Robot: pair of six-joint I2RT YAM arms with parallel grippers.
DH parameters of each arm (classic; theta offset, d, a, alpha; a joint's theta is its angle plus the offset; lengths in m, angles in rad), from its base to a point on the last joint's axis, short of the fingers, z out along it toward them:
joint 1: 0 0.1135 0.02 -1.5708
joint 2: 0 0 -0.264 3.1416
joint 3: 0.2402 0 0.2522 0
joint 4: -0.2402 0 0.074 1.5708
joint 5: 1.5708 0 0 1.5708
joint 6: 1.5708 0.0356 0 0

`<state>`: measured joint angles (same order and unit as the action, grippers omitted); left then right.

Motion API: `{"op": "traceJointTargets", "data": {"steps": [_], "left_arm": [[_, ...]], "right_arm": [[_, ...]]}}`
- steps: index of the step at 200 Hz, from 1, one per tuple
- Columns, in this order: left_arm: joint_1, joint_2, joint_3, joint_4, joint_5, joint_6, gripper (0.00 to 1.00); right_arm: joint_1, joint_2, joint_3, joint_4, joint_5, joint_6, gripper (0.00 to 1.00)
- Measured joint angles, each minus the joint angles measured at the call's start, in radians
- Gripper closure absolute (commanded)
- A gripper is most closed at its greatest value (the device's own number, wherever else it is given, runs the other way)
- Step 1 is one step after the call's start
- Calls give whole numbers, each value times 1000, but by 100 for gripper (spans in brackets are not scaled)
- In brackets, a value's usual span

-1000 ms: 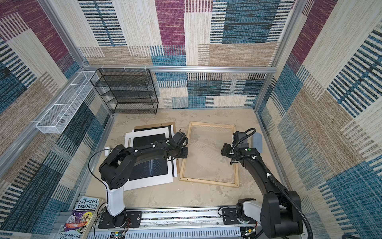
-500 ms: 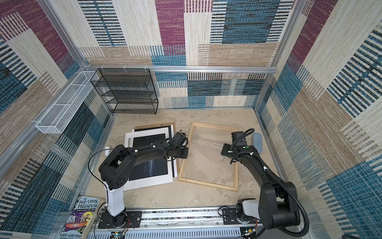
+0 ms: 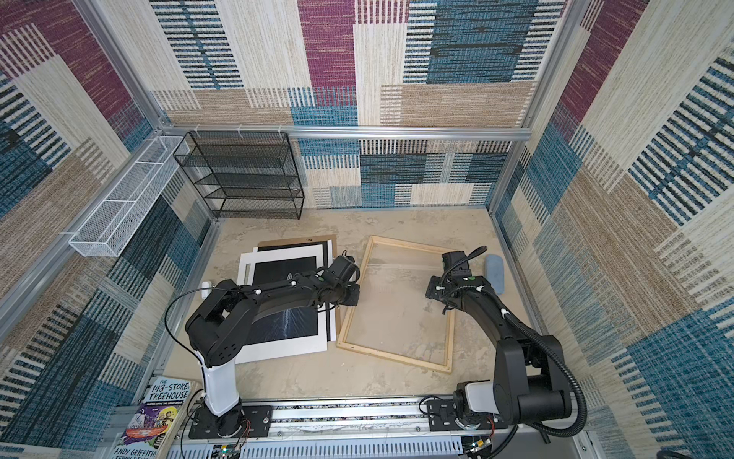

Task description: Put the photo into the frame

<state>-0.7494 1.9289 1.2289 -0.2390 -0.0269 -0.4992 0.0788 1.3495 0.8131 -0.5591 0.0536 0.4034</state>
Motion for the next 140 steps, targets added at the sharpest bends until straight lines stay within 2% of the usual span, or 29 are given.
{"op": "traceJointTargets", "data": {"steps": [140], "left_arm": [[-1, -6, -14, 14, -3, -29, 91]], "right_arm": [[-2, 15, -55, 45, -60, 14, 21]]}}
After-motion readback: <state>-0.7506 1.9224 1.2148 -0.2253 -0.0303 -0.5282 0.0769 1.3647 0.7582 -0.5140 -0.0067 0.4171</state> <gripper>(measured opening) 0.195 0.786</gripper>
